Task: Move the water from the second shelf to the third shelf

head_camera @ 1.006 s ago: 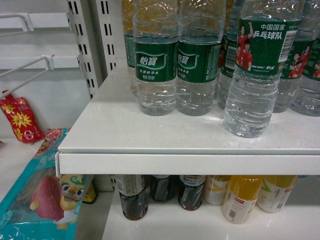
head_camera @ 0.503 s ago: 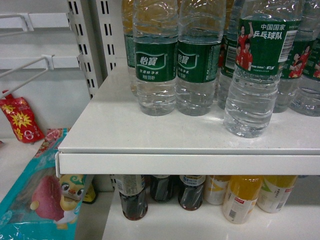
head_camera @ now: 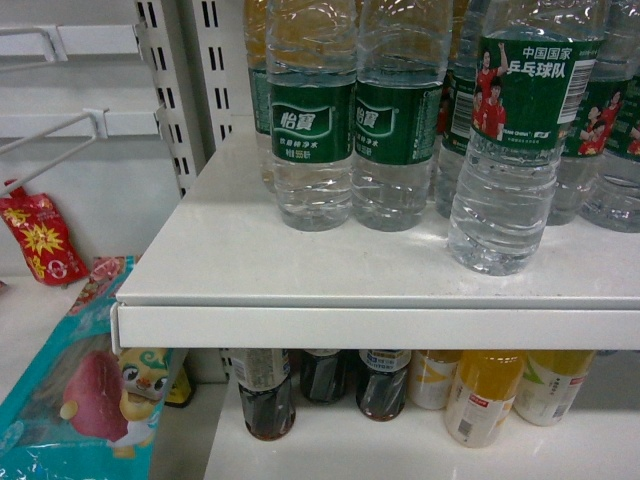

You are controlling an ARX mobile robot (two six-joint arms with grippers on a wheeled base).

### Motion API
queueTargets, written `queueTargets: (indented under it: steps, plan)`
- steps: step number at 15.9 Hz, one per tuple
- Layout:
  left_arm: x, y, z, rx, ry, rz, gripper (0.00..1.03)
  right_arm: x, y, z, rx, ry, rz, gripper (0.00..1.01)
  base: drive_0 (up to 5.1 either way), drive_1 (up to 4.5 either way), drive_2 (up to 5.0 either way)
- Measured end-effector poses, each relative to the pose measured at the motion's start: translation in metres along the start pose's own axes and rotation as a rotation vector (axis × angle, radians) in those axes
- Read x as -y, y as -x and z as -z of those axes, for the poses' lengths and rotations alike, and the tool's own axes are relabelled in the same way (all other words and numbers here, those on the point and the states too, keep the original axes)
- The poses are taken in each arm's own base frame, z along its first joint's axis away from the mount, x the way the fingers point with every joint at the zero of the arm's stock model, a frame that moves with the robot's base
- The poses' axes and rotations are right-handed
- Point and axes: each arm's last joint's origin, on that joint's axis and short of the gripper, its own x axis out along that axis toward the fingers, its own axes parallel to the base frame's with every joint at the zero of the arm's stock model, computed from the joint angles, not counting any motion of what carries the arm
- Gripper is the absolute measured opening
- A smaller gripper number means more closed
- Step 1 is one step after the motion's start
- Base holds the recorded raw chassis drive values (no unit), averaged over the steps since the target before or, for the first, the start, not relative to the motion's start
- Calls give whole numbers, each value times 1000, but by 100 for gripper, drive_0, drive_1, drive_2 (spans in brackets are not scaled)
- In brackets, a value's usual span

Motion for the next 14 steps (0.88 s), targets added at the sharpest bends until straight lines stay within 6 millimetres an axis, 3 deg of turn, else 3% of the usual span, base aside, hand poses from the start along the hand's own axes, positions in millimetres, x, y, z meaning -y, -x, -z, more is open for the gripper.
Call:
queueTargets:
  steps: [14]
  plan:
    - [0,0,0,-3,0,0,98,0,0,0,-4,3,0,98,0,0,0]
